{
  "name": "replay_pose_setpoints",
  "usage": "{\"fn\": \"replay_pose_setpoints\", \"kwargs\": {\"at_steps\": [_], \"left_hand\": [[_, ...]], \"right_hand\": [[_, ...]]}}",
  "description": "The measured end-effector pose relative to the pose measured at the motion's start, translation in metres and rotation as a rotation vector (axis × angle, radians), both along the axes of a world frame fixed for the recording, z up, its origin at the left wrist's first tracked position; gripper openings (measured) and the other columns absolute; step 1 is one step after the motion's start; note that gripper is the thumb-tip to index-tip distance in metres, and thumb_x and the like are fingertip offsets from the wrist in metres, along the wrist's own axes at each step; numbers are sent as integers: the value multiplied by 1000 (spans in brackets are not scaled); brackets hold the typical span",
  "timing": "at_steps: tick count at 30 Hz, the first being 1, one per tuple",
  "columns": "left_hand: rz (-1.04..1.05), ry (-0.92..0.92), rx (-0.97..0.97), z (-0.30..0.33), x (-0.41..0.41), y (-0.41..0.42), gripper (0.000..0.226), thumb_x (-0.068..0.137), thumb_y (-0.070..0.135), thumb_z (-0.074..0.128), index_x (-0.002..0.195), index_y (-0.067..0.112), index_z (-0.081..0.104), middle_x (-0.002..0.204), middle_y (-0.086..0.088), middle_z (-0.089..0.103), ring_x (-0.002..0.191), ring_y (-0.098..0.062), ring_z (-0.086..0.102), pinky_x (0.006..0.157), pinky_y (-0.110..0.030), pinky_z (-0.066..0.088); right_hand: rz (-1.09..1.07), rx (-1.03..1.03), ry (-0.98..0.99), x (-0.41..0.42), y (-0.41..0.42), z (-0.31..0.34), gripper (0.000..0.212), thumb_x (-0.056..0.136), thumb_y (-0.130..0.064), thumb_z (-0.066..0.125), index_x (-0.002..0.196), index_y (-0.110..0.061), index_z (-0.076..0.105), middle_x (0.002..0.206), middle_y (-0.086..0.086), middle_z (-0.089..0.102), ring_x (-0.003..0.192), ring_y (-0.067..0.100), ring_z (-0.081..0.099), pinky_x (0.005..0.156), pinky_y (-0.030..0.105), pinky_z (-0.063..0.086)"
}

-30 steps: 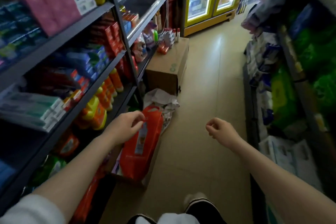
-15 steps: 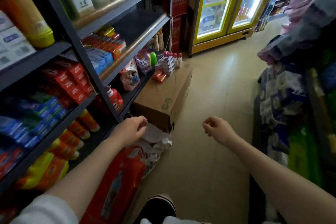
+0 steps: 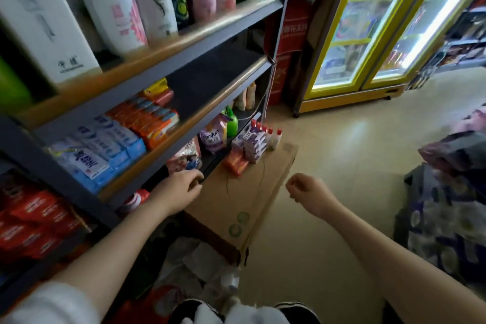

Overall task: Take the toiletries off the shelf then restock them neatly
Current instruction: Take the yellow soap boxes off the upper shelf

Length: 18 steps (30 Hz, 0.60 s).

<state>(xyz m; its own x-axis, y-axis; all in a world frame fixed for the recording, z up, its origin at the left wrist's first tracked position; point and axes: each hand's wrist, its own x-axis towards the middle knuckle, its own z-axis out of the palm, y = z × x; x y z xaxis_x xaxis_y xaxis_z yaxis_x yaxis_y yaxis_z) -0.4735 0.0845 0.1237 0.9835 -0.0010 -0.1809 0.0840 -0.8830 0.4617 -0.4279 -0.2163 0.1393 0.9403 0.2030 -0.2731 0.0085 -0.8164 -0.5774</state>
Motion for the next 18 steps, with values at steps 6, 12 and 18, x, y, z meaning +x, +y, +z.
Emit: {"fn": "replay_pose_setpoints", "kwargs": {"at_steps": [6, 12, 18], "left_hand": [[85, -174, -116, 25, 78, -4, 25, 91, 20, 55, 115, 20, 58, 97, 4, 60, 82, -11, 59, 71, -28, 51], [339, -208, -100, 10, 147, -9, 27, 92, 14, 53, 120, 16, 55, 106, 6, 54, 88, -9, 51, 73, -21, 43], [722, -189, 55, -8, 188, -6, 39, 91, 17, 56, 129, 14, 49, 131, -3, 51, 115, -21, 51, 88, -31, 42]], "right_hand": [[150, -30, 83, 112, 26, -24, 11, 89, -20, 55, 91, -14, 63, 83, 4, 65, 79, 22, 62, 76, 35, 51], [484, -35, 67, 238, 77, -36, 21, 91, -24, 51, 94, -7, 63, 87, 7, 65, 81, 23, 61, 78, 39, 50], [815, 84, -14, 325, 140, -29, 13, 91, -16, 53, 91, -11, 65, 71, -3, 56, 69, 16, 50, 61, 24, 33]]}}
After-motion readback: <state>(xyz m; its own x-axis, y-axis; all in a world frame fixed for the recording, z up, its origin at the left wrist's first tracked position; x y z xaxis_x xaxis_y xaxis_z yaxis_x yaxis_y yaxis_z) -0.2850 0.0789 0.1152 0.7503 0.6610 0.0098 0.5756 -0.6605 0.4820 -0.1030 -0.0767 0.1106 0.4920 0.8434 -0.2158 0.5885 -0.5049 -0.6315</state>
